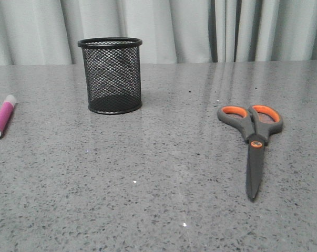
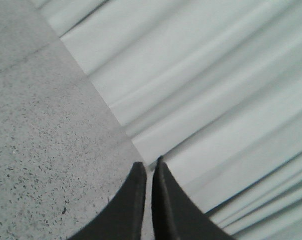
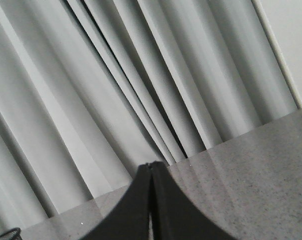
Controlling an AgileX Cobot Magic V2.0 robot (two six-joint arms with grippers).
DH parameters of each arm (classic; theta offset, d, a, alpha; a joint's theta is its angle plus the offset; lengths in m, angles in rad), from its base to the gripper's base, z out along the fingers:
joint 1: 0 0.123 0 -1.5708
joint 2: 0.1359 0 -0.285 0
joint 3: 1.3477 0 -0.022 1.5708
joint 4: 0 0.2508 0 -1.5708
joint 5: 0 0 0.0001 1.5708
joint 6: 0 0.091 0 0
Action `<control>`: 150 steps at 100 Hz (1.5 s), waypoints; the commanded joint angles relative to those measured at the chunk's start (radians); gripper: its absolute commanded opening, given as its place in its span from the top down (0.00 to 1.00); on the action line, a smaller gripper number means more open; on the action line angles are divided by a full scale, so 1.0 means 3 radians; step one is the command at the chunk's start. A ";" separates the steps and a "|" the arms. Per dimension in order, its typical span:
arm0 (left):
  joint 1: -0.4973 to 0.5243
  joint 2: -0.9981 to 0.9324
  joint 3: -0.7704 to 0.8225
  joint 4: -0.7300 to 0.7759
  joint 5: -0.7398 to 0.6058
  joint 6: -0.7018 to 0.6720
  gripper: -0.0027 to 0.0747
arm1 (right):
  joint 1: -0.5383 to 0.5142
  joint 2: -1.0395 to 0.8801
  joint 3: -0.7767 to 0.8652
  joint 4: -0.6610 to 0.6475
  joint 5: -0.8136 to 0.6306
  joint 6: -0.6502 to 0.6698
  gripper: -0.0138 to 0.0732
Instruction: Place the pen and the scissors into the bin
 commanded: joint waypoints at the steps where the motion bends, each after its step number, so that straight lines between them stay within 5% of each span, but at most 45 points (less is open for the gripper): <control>1: 0.0003 -0.0107 0.0076 -0.0259 -0.0140 -0.0021 0.96 | -0.0022 -0.0034 -0.0359 0.0011 -0.0031 0.0030 0.92; 15: 0.0003 -0.0013 -0.0322 0.0700 0.0488 0.0023 0.83 | 0.0036 0.0235 -0.0927 -0.0033 0.0824 -0.0017 0.86; 30: 0.0003 0.0582 -0.0967 0.1350 0.0981 0.0023 0.60 | 0.0254 0.0874 -0.1493 -0.0033 0.1479 -0.0498 0.55; 40: 0.0003 0.1275 -0.1473 0.1642 0.1401 0.0023 0.57 | 0.0430 0.1407 -0.1845 -0.0033 0.1965 -0.0520 0.42; 61: 0.0003 0.2745 -0.2561 0.2295 0.2512 -0.0229 0.57 | 0.0734 0.2123 -0.2167 0.0053 0.2285 -0.0520 0.43; 82: 0.0003 0.3843 -0.3450 0.2867 0.3217 -0.0621 0.58 | 0.0916 0.2184 -0.2175 0.0144 0.2331 -0.0520 0.43; 101: -0.0035 0.4526 -0.3878 0.2843 0.3447 -0.0716 0.58 | 0.0944 0.2184 -0.2175 0.0144 0.2345 -0.0520 0.43; 119: -0.0164 0.4845 -0.3893 0.2949 0.3472 -0.0783 0.66 | 0.0944 0.2184 -0.2175 0.0144 0.2352 -0.0520 0.43; 150: -0.0202 0.5114 -0.3893 0.3240 0.3382 -0.0979 0.66 | 0.0944 0.2184 -0.2175 0.0144 0.2393 -0.0520 0.43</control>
